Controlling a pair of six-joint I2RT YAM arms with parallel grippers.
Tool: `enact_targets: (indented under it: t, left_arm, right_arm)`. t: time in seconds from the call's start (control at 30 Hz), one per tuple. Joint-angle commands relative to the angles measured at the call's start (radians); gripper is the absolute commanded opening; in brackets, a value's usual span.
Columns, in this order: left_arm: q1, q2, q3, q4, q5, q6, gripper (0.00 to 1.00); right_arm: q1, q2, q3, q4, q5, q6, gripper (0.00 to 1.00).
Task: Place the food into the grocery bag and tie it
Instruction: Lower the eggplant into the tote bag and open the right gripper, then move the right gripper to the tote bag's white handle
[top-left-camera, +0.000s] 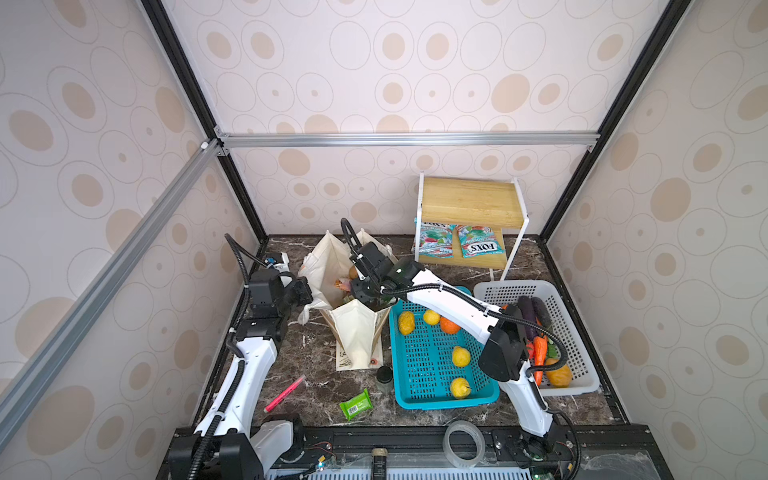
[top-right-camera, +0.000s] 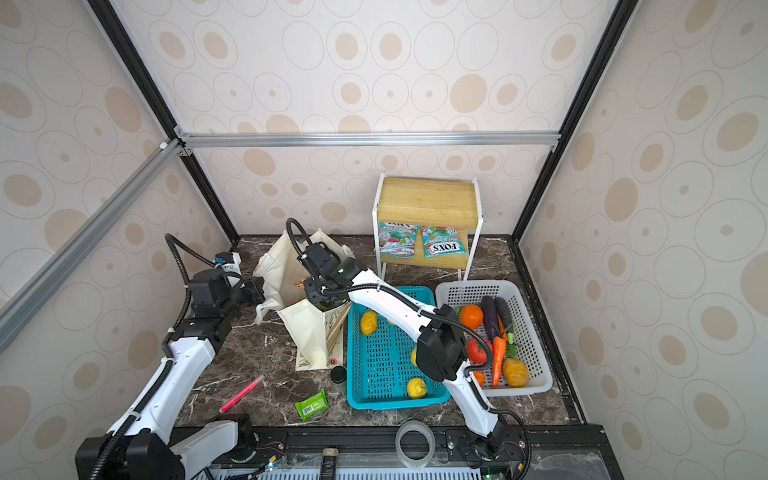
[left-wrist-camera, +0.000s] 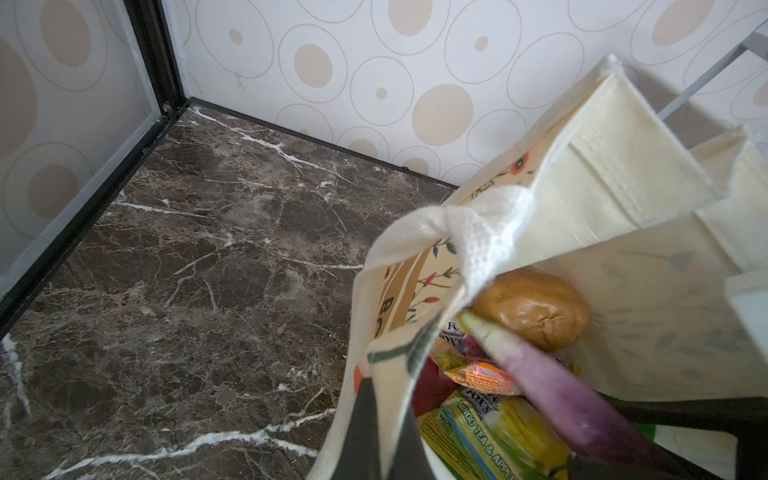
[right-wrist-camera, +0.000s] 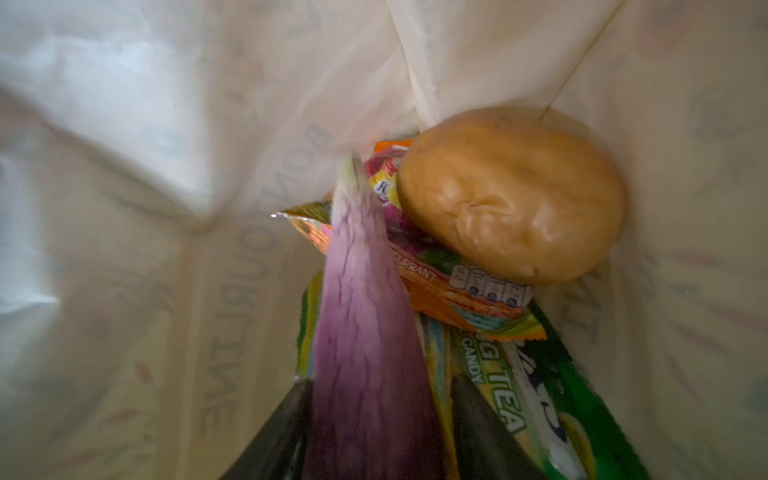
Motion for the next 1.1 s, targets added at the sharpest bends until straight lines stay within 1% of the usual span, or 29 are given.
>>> enact_targets:
  t: [0.0,0.03,0.1,0.17,0.23,0.33,0.4,0.53,0.6,0.63,0.73,0.8,0.87,1.0,1.03,1.07]
  left_arm:
    - [0.006,-0.012,0.040,0.004,-0.003,0.020,0.00]
    - [0.006,-0.011,0.039,0.002,-0.003,0.020,0.00]
    - [0.006,-0.013,0.039,0.003,-0.004,0.021,0.00]
    - [0.005,-0.014,0.040,0.002,-0.007,0.022,0.00]
    - [0.005,-0.016,0.040,0.002,-0.011,0.022,0.00]
    - [0.005,-0.016,0.041,0.001,-0.015,0.023,0.00]
    - [0.006,-0.016,0.041,0.000,-0.014,0.021,0.00]
    - [0.006,-0.018,0.041,0.001,-0.011,0.020,0.00]
    - [0.006,-0.019,0.039,0.002,-0.011,0.021,0.00]
    - [0.005,-0.019,0.040,0.002,-0.011,0.022,0.00]
    - [0.006,-0.019,0.039,0.002,-0.012,0.022,0.00]
    - [0.006,-0.020,0.040,0.000,-0.013,0.022,0.00]
    - [0.006,-0.021,0.039,0.002,-0.015,0.023,0.00]
    - [0.005,-0.020,0.041,0.009,-0.015,0.020,0.00]
    - [0.006,-0.018,0.046,0.012,-0.021,0.016,0.00]
    - [0.005,-0.011,0.064,-0.003,-0.028,0.000,0.00]
  right_arm:
    - [0.013,-0.017,0.032,-0.056,0.032,-0.008,0.88]
    - [0.015,-0.035,0.032,-0.050,0.033,-0.009,1.00]
    - [0.020,-0.076,0.028,-0.037,0.043,-0.004,1.00]
    - [0.027,-0.125,0.017,-0.025,0.112,0.049,1.00]
    - [0.033,-0.175,-0.005,-0.009,0.163,0.076,1.00]
    - [0.032,-0.266,-0.067,0.030,0.174,0.059,1.00]
    - [0.030,-0.327,-0.115,0.048,0.202,0.047,1.00]
    - [0.026,-0.467,-0.311,0.178,0.287,-0.022,0.99]
    - [0.004,-0.512,-0.389,0.213,0.302,-0.004,0.98]
    - [-0.017,-0.524,-0.415,0.212,0.285,0.019,0.96]
    - [-0.081,-0.530,-0.471,0.205,0.168,0.084,0.84]
    - [-0.096,-0.519,-0.501,0.218,0.106,0.104,0.75]
    - [-0.096,-0.494,-0.512,0.227,0.054,0.099,0.63]
    - [-0.092,-0.411,-0.432,0.186,-0.027,0.087,0.17]
    - [-0.086,-0.397,-0.401,0.175,-0.032,0.077,0.07]
    - [-0.077,-0.387,-0.371,0.166,-0.028,0.067,0.02]
